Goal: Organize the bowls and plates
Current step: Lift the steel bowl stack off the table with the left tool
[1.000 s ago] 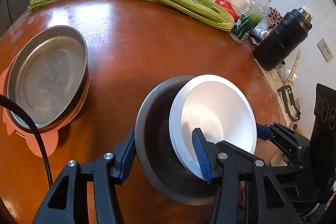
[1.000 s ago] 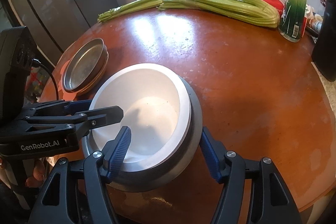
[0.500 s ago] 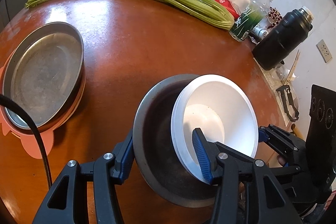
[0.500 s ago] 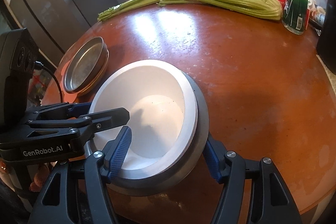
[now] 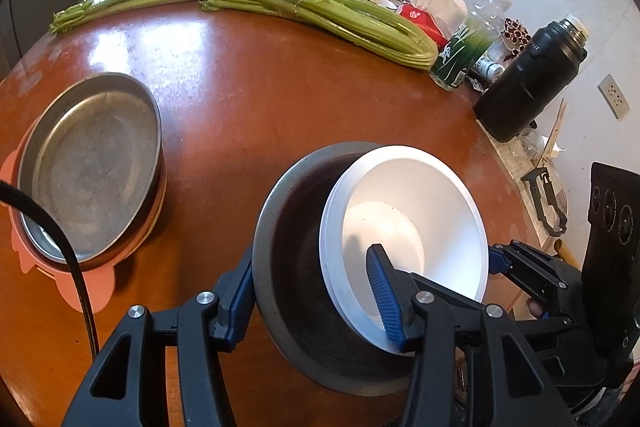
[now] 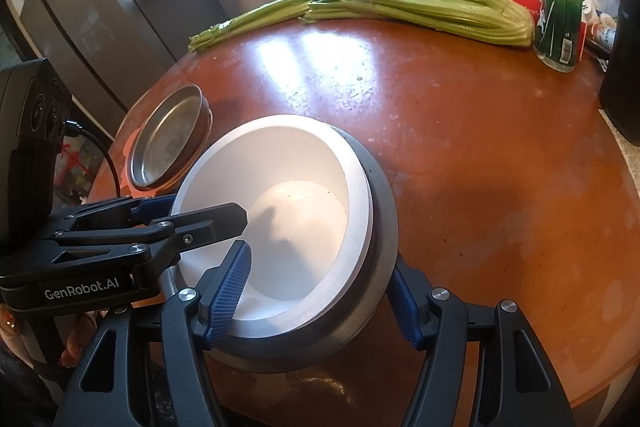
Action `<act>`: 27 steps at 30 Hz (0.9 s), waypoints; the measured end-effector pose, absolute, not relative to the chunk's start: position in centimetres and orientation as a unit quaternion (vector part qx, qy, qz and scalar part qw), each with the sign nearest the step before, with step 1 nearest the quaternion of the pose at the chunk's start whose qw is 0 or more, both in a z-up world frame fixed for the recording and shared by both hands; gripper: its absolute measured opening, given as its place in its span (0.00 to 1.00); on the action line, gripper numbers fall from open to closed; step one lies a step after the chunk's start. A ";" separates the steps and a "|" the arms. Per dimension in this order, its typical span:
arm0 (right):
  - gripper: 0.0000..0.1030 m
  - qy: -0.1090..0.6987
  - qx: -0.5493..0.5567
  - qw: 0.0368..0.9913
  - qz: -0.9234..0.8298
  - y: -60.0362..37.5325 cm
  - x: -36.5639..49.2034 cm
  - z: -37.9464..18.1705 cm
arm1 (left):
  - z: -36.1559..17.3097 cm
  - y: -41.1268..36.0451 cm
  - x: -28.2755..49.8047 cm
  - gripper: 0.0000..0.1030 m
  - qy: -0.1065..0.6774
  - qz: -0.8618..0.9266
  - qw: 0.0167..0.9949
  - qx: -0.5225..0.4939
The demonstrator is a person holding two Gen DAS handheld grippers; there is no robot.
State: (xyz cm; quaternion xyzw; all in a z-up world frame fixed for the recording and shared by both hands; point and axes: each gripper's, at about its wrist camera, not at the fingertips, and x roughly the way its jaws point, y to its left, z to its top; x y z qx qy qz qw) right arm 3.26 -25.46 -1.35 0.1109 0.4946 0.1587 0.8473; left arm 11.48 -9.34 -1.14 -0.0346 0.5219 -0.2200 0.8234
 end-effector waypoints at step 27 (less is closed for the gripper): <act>0.66 0.464 0.077 0.862 0.191 -20.6 5.4 2.9 | 3.0 -4.1 12.0 0.52 0.478 -0.200 0.854 -0.058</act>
